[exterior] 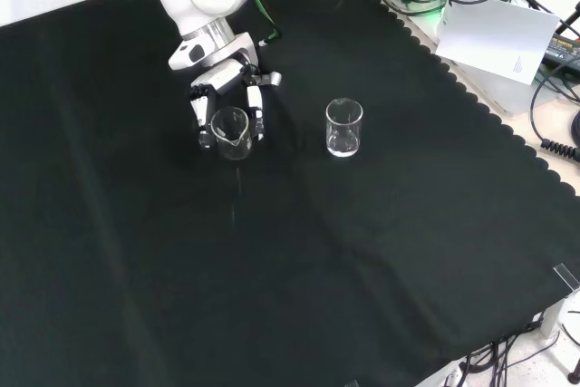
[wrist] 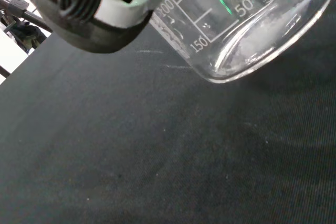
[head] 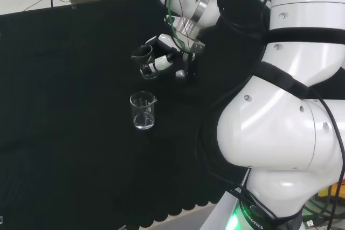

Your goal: Place the beaker back on the table.

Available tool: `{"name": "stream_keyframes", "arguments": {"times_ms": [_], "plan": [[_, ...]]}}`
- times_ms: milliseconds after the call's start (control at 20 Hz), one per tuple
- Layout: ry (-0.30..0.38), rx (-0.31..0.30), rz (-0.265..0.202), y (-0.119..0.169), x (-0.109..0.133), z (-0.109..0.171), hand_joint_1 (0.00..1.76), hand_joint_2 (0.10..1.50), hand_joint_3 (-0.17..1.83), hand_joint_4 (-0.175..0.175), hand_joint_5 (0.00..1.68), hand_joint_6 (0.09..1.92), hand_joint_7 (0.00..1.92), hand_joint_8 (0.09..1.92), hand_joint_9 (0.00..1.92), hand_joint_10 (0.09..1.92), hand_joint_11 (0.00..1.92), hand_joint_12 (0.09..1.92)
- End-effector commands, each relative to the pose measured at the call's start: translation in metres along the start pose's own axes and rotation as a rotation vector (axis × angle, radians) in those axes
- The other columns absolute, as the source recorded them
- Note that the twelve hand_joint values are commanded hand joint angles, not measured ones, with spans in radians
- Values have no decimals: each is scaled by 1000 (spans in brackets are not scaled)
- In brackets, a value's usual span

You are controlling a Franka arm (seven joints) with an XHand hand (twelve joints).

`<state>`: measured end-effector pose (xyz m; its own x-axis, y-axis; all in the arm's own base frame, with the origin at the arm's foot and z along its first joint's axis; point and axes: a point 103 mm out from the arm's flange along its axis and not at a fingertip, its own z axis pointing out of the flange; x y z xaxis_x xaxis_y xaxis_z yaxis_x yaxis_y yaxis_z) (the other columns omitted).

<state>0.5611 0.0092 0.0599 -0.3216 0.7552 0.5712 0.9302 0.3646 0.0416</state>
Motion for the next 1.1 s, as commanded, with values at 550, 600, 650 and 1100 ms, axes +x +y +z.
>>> {"name": "stream_keyframes", "arguments": {"times_ms": [550, 600, 650, 1100], "plan": [[-30, 35, 19, -12, -12, 1, 1207, 1073, -149, -38, 1219, 652, 1271, 458, 1500, 87, 1438, 589], [-35, 43, 18, -13, -12, 0, 1189, 1082, -161, -62, 1214, 655, 1239, 497, 1491, 87, 1425, 601], [-41, 48, 18, -15, -13, 0, 1177, 1091, -169, -71, 1200, 673, 1202, 535, 1479, 87, 1404, 618], [-27, 48, 22, -19, -7, 0, 1126, 1051, -163, -31, 969, 774, 975, 656, 1360, 87, 1165, 790]]}}
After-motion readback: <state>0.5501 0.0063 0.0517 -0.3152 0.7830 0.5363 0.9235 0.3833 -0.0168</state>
